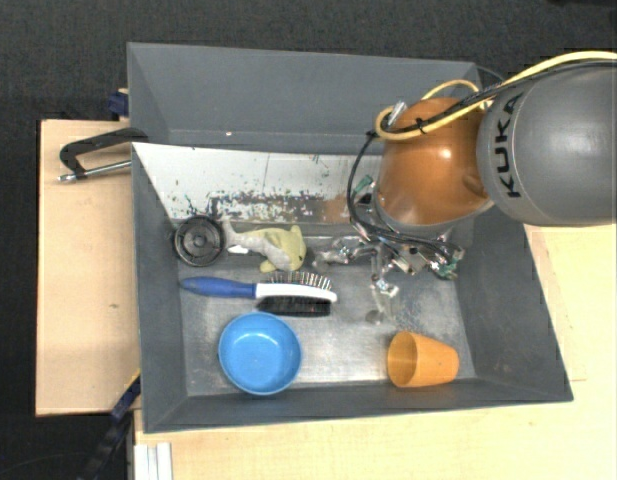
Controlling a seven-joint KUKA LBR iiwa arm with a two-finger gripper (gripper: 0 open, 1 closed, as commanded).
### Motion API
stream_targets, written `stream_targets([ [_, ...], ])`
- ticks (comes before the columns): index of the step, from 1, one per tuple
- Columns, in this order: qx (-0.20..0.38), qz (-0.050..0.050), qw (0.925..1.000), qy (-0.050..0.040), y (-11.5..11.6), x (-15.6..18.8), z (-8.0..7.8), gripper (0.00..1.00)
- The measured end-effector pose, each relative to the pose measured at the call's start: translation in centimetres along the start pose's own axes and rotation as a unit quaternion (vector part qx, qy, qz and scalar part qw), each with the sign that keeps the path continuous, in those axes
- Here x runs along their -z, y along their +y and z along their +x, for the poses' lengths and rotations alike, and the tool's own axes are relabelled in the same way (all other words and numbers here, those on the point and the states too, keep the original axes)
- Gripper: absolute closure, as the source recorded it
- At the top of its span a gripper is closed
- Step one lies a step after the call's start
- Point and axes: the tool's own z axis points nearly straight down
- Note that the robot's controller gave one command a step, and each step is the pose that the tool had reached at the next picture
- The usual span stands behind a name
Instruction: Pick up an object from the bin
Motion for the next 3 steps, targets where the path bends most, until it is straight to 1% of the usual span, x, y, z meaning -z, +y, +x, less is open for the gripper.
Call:
stream_targets([
  [1,0.124,0.002,0.9923,-0.0006,0.2,-1.9,-0.5,0.0],
  [2,0.124,0.0,0.9923,-0.0003,0.3,-2.0,-0.5,1.0],
  [3,0.062,-0.001,0.998,0.0023,1.0,-2.1,5.9,1.0],
])
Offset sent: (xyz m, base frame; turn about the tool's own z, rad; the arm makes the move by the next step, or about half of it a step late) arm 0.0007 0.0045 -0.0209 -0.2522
